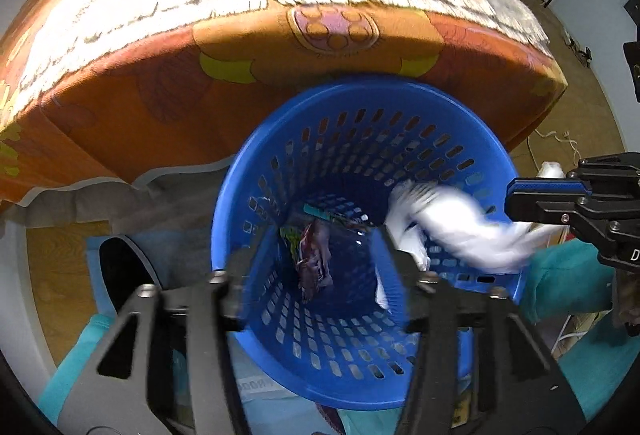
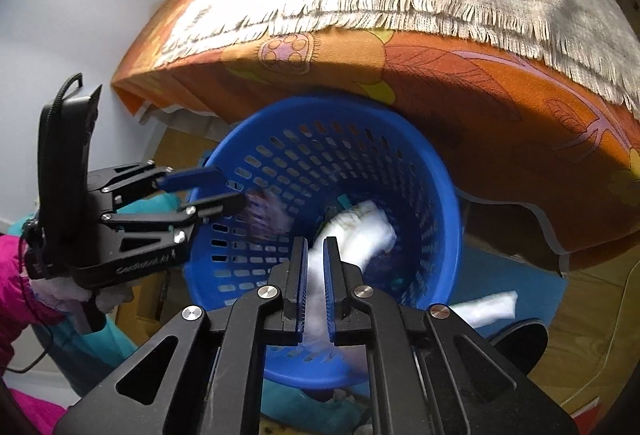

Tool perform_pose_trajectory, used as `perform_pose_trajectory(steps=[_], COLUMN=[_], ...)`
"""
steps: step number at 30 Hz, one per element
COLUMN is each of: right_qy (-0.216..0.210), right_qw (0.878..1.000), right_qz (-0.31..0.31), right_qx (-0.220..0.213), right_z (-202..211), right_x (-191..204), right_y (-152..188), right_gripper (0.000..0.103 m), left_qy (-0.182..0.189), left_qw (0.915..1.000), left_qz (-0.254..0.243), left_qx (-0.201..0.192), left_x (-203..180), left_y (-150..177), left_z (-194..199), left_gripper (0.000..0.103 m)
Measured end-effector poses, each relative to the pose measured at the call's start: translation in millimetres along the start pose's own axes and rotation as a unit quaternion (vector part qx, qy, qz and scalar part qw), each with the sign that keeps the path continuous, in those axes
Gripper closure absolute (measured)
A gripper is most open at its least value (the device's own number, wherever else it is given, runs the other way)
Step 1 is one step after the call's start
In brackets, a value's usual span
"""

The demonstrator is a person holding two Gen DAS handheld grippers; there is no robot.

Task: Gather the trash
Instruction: 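Carry wrapper and plastic bag to the blue basket and release both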

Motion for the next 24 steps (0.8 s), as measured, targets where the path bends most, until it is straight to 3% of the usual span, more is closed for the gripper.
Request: perform_pose_trajectory(steps=[6,9,11,24], right_qy=[0.011,0.015,0.018,0.051], right_qw=[1.0,1.0,1.0,0.997], right_qz=[-0.004,-0.002,0.001,0.029], right_qx=[0.004,-0.001,-0.011,-0.055], right_z=[-1.4,2.2,6.5,32.3], right_x=[-0.3,-0.2,-0.7,-6.8], right_y=[-3.4,-4.6,-6.5,-41.6], right_gripper=[0.093,0.076,0.058,0.053], left_qy=[0.004,0.005,0.005,0.016], left_qw=[1.0,1.0,1.0,0.9982], left_qz=[-0.001,-0.002,0.001,0.05], left_qx=[0.007,0.006,0.004,-0.029], left_x=[-2.0,-2.7,-2.1,14.5], left_y=[0.0,-0.4,-2.0,-46.1], left_z=[-1.3,-0.3,0.8,20.8], left_gripper=[0.049,0.049,0.049,0.049])
Point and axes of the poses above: each gripper's, at about its wrist camera, not at the fingertips, and z roughly against the way its jaws point, x to its left, y to its underside, the point moved 9 cm from there along -z, roughly the way its jaws point, and after that the axes turned 11 degrees about z, right-handed, at the moved point
